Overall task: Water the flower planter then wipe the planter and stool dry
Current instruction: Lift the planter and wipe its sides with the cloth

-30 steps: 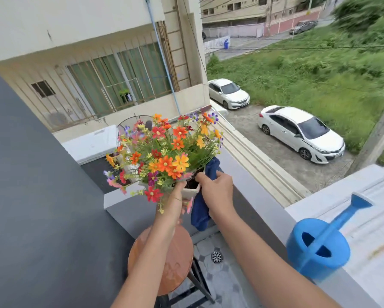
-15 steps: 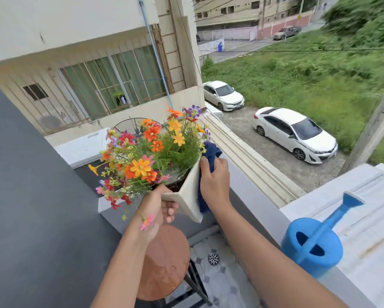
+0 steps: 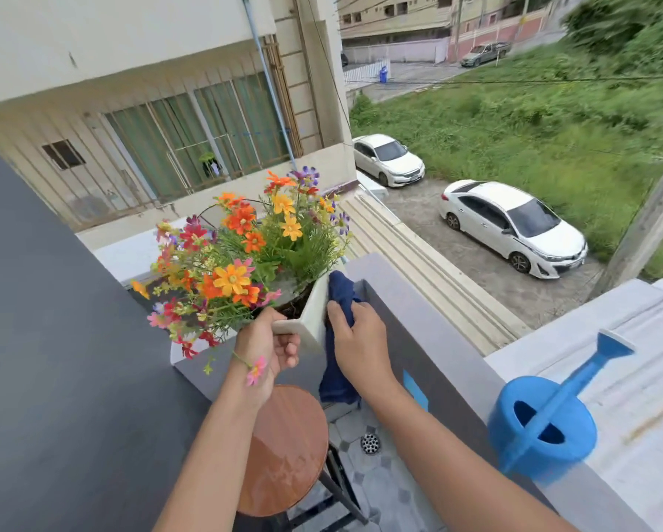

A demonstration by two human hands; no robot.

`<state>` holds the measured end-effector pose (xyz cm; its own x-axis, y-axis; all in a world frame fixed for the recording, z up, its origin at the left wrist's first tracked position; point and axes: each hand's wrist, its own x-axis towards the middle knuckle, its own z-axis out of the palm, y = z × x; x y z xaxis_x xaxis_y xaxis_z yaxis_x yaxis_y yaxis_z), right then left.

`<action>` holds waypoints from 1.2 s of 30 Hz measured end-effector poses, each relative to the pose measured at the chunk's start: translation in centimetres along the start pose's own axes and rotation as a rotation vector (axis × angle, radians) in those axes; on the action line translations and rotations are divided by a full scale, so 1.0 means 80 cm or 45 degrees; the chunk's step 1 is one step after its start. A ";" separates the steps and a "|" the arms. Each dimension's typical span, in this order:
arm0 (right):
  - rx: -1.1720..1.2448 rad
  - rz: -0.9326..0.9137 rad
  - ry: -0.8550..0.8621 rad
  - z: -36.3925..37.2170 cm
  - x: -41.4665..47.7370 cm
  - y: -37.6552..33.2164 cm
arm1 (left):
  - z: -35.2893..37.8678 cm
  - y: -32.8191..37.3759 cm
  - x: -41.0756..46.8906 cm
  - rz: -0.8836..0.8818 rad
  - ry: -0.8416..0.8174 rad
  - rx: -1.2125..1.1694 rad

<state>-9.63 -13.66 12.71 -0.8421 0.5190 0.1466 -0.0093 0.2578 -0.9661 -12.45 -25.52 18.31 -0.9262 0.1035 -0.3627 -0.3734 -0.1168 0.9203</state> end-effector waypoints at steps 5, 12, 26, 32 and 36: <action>0.348 0.053 0.046 -0.013 0.017 -0.047 | 0.009 -0.012 0.011 0.000 -0.002 0.093; 0.089 0.058 0.196 -0.023 0.094 -0.028 | 0.009 -0.011 -0.006 -0.029 -0.106 0.068; 0.014 0.067 0.082 0.002 0.022 0.005 | 0.013 -0.006 0.012 0.054 0.042 -0.004; 0.387 0.110 0.123 -0.006 0.036 -0.019 | 0.014 -0.017 0.015 0.071 0.071 0.154; 0.564 0.176 0.188 -0.028 0.066 -0.026 | 0.008 -0.015 0.006 0.008 -0.050 0.191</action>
<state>-12.88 -9.64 15.98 -0.7667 0.6420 0.0084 -0.1585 -0.1766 -0.9714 -12.39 -24.67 17.10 -0.9246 0.1419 -0.3536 -0.3529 0.0310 0.9352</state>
